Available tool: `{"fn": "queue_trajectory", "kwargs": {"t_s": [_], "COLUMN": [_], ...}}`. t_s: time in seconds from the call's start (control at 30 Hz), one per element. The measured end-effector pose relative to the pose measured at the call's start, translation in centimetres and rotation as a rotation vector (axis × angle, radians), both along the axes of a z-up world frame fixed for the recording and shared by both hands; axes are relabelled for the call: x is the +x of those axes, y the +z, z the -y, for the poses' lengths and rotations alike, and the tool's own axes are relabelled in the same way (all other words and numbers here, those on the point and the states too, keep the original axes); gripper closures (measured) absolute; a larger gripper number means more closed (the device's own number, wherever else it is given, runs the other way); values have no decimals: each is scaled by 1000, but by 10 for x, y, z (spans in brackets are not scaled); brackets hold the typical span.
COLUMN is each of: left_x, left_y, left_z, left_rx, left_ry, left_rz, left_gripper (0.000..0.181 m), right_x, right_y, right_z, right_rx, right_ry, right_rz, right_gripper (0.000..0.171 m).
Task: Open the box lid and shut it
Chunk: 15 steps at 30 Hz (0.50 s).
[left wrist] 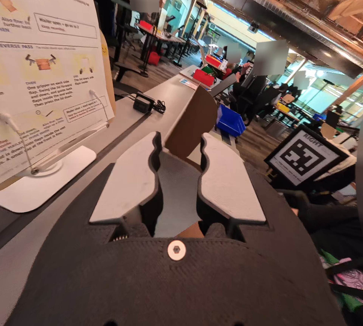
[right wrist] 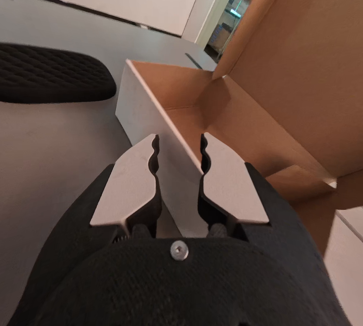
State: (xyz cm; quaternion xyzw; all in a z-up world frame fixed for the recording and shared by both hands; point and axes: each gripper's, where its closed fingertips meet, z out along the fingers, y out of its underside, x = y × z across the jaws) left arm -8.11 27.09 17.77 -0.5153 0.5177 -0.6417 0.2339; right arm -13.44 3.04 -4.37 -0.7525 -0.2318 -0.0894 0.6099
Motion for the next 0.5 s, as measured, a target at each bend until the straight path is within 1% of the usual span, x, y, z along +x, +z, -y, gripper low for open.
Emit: {"fn": "queue_trajectory", "kwargs": {"t_s": [0.07, 0.13, 0.2, 0.27, 0.3, 0.37, 0.43, 0.5], "left_x": [-16, -34, -49, -59, -61, -58, -52, -42], "left_y": [-10, -30, -59, -96, -114, -144, -164, -178], "left_z": [-2, -2, 0, 0, -2, -7, -12, -18], "left_rx": [48, 112, 180, 242, 253, 191, 78, 4], "left_ry": [55, 109, 146, 157, 162, 160, 136, 113], "left_rz": [23, 21, 21, -11, -23, -30, -10, 6], "left_gripper": [129, 114, 103, 99, 97, 92, 88, 86], "right_x": [12, 37, 74, 115, 140, 191, 234, 259], "right_y": [21, 41, 55, 62, 64, 60, 46, 33], "right_z": [11, 24, 37, 47, 48, 43, 32, 18], "right_rx": [58, 100, 130, 127, 123, 96, 40, 7], "right_ry": [15, 10, 15, 44, 42, 29, 21, 52], "right_rz": [-46, -88, -64, -73, -102, -217, -387, -520], "right_gripper": [130, 130, 130, 129, 125, 111, 93, 79]}}
